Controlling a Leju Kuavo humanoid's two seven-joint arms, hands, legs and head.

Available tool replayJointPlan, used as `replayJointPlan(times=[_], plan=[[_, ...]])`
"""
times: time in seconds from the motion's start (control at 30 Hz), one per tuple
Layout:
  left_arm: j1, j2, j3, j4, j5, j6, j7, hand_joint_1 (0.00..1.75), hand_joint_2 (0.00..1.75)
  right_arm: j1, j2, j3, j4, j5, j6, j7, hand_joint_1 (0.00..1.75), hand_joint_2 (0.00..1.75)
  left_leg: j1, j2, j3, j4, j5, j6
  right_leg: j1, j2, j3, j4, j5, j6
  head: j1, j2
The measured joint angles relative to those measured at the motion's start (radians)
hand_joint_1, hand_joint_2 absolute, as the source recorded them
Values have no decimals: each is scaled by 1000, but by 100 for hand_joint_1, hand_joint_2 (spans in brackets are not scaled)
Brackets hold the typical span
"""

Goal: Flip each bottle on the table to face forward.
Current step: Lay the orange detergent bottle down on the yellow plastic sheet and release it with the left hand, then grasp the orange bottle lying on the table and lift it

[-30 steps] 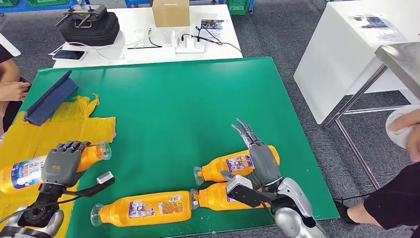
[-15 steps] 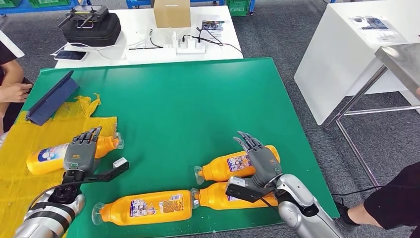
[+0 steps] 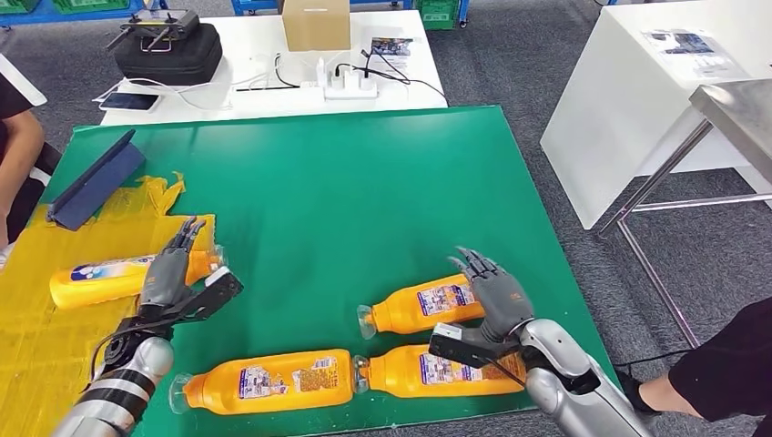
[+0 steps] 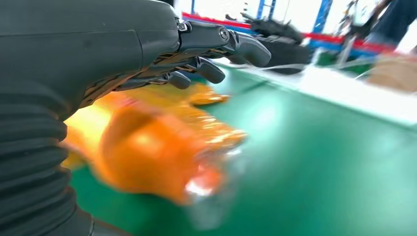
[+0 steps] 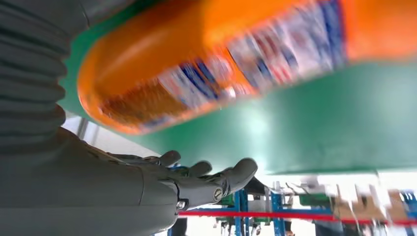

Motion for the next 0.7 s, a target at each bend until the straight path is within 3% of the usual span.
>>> replayJointPlan(times=[0.27,0.5,0.53,0.63,0.67,0.7], plan=[[89,-27,9,-268,143,-75,-44,0,175,-79,37,38,119,167,-37,54,0,175,-1,4,0,0,0,0,0,2,-1,0,0,0,0,0],[119,-47,-19,-411,211,-106,-82,0,175,-225,101,108,306,166,-14,19,4,175,-1,3,-1,0,1,1,0,1,-1,0,1,2,0,0],[121,-48,-23,-423,215,-107,-85,0,175,-237,106,115,325,166,-15,16,21,175,-1,3,-1,0,1,1,-1,1,-1,0,1,2,0,0],[124,-51,-31,-448,224,-110,-90,0,175,-260,120,130,369,163,-18,10,124,175,-2,3,-1,0,1,1,-1,1,-1,0,1,2,0,0],[126,-51,-34,-455,228,-110,-93,0,175,-266,124,134,381,160,-20,8,148,175,-2,3,-1,0,1,1,-1,1,-1,0,1,2,0,0],[128,-51,-36,-462,234,-110,-96,0,175,-272,127,138,394,154,-22,4,156,175,-2,3,-1,0,1,1,-1,1,-1,0,1,2,0,0]])
